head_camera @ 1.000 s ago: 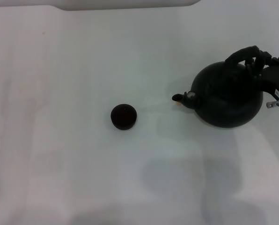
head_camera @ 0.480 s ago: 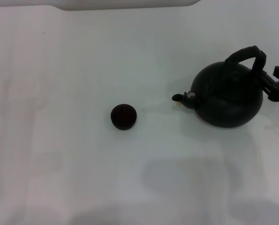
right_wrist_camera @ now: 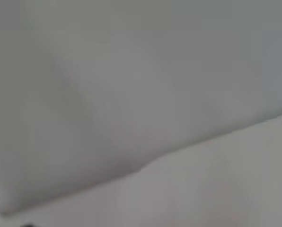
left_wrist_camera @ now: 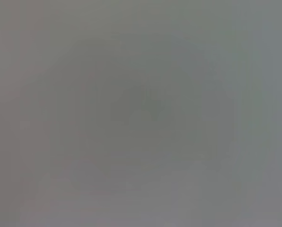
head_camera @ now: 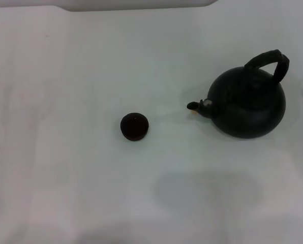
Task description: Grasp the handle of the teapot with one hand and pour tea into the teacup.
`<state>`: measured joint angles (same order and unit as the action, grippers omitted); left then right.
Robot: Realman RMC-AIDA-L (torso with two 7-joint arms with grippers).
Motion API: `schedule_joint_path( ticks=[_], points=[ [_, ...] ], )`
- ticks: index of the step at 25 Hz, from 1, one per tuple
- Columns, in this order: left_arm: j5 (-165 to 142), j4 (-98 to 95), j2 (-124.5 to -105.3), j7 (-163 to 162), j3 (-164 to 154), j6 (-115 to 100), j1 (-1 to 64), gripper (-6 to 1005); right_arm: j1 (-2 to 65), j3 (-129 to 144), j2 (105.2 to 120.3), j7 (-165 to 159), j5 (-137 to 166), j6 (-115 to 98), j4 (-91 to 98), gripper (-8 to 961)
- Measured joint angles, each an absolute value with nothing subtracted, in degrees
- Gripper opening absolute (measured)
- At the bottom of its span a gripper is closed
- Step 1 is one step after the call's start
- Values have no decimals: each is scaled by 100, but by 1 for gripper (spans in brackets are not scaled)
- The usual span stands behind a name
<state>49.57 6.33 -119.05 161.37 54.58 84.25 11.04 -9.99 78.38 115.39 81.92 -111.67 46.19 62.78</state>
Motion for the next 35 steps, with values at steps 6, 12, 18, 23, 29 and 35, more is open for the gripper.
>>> schedule_joint_path(
  ticks=[6, 12, 18, 23, 29, 35],
  points=[
    [4971, 633, -11901, 16137, 5458, 8411, 1120, 888, 606, 5786, 11564, 10440, -12065, 6284, 2945, 443],
    [5001, 633, -11907, 16134, 5458, 8409, 1141, 888, 1302, 5132, 11616, 13840, -12966, 7023, 1135, 443],
    [5001, 644, -11918, 16134, 5446, 8272, 1146, 888, 1612, 4990, 11622, 16243, -14039, 7583, 72, 443],
    [5001, 674, -11931, 16134, 5422, 8188, 1152, 888, 1573, 4847, 11620, 16151, -14053, 7581, 29, 443],
    [4966, 677, -11939, 16134, 5409, 8178, 1146, 887, 1576, 4822, 11619, 16024, -14057, 7561, 7, 443],
    [4707, 685, -11957, 16136, 5318, 8158, 1100, 887, 1582, 4818, 11618, 15944, -14054, 7561, -56, 443]
  ],
)
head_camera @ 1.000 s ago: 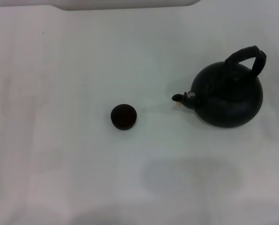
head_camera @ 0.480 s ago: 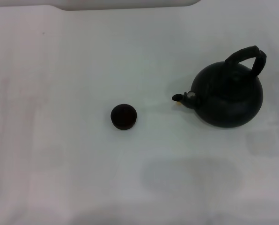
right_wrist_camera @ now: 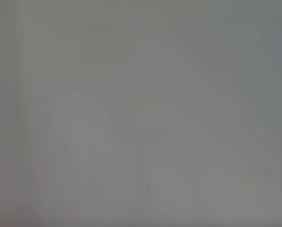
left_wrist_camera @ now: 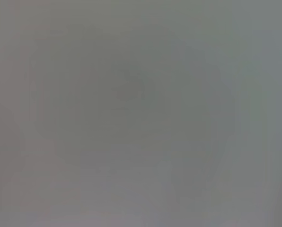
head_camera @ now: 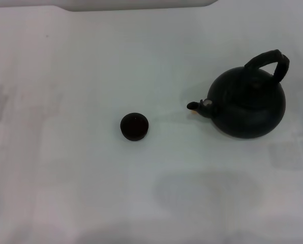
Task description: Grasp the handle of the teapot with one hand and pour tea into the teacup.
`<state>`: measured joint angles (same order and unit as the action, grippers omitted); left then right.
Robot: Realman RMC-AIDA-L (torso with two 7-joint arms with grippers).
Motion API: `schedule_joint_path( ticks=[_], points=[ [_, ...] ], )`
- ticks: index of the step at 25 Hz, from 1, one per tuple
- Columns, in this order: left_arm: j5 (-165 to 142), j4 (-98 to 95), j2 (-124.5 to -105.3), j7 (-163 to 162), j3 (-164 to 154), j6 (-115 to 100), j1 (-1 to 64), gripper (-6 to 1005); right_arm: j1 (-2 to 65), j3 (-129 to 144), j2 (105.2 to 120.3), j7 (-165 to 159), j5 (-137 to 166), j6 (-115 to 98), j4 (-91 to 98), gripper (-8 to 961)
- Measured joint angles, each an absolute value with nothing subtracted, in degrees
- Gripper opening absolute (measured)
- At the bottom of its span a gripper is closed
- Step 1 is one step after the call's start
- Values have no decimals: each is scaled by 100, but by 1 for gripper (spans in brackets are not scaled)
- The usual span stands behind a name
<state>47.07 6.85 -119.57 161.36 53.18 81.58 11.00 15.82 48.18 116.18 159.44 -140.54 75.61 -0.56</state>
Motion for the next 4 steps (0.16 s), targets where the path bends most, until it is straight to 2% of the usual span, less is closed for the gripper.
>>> schedule_joint_path(
  ticks=[4],
  points=[
    [4569, 699, -11957, 16136, 5309, 8115, 1077, 887, 1571, 4816, 11610, 15916, -14058, 7562, -64, 443]
  ],
)
